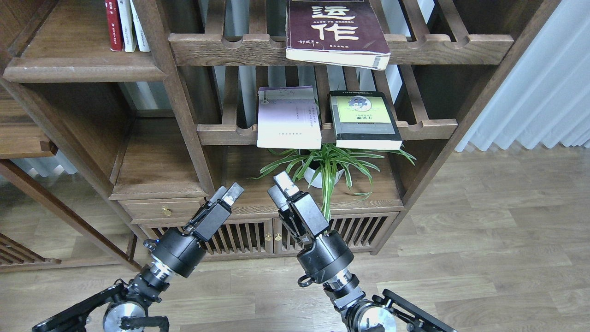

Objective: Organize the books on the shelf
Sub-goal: 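Move the right gripper toward the white book on the middle shelf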

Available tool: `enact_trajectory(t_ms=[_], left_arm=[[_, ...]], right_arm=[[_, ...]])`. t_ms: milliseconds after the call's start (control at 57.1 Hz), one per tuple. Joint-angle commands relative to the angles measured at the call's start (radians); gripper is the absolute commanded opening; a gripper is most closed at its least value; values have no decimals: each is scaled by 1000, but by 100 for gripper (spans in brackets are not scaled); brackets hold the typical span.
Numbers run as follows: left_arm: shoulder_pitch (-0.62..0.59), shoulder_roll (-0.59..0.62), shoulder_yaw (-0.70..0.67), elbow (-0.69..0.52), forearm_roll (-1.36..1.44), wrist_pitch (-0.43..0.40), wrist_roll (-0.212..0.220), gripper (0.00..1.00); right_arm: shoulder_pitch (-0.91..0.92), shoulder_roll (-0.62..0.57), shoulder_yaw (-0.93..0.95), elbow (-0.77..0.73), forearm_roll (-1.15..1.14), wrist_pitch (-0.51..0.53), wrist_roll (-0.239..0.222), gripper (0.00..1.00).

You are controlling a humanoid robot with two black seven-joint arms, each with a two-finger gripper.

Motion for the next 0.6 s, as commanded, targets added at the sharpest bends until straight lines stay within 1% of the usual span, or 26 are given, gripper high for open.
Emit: enact_trajectory(t_ms=[0,193,420,578], left_arm=[[0,9,-14,6,0,0,0,100],[-10,12,-46,26,0,0,0,100],[-30,4,-52,34,0,0,0,100],[-30,-3,-72,36,-3,0,0,100]], right_arm=[[2,0,1,-1,0,0,0,99],[7,0,4,-6,-2,0,2,99],[22,0,-7,-12,-14,0,0,99],[65,0,-8,-52,-11,0,2,99]])
